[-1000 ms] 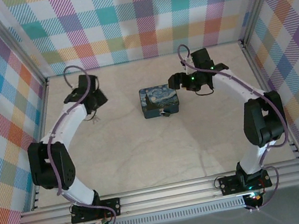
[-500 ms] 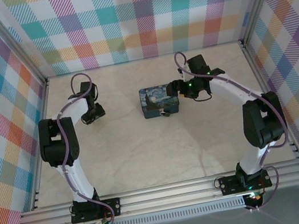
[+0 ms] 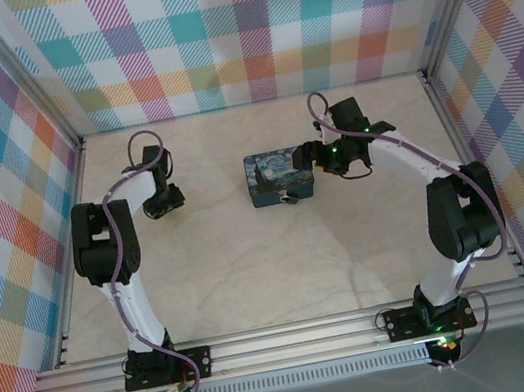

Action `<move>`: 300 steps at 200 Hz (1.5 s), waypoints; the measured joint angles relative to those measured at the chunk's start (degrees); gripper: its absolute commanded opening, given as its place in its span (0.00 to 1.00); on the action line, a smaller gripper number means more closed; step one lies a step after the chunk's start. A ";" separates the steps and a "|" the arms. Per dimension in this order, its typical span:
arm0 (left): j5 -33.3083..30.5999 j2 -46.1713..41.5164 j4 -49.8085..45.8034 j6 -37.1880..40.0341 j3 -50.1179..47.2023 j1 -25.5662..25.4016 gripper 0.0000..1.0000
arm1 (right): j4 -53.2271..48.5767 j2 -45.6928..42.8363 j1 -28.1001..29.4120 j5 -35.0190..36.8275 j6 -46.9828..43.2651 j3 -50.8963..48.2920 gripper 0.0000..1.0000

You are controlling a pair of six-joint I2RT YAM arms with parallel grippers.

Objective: Unlock a padlock with a key

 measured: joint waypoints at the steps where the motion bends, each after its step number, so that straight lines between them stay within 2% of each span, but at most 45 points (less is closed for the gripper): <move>1: 0.00 0.00 0.02 0.00 0.00 0.00 0.40 | 0.02 0.00 0.04 0.00 0.02 0.00 0.78; 58: -0.07 -2.32 -0.37 1.53 0.00 0.28 0.43 | 0.35 0.02 1.27 -0.02 1.09 0.00 0.78; 142: 1.99 -1.64 0.31 3.69 -0.07 3.50 0.38 | 0.33 0.90 2.82 -0.46 1.14 0.35 0.77; 155: 2.91 -0.68 0.94 3.85 -0.48 3.54 0.34 | 0.33 0.98 2.82 -0.44 1.14 0.46 0.77; 183: 3.91 -0.09 1.62 4.13 -0.66 3.54 0.32 | 0.33 0.98 2.97 -0.50 1.18 0.59 0.77; 198: 4.33 -0.09 1.70 4.20 -0.74 3.54 0.25 | 0.31 0.98 3.19 -0.81 1.33 0.79 0.76; 212: 4.87 -0.28 2.49 3.91 -1.44 3.58 0.23 | 0.33 0.98 3.43 -1.05 1.36 1.07 0.76; 228: 5.16 -1.57 4.28 3.58 -3.50 3.65 0.22 | 0.37 0.98 3.56 -1.31 1.44 1.09 0.76; 246: 5.57 -3.32 6.86 2.84 -6.43 3.65 0.11 | 0.37 0.98 3.72 -1.33 1.55 1.09 0.76; 276: 7.41 -6.88 8.81 1.42 -11.30 3.65 0.07 | 0.35 0.98 3.82 -1.31 1.55 1.09 0.76; 286: 8.02 -7.76 8.85 1.18 -12.33 3.65 0.00 | 0.33 0.98 3.82 -1.33 1.55 1.09 0.76; 300: 9.01 -8.57 8.74 0.50 -13.25 3.63 0.00 | 0.33 0.98 3.85 -1.33 1.53 1.09 0.75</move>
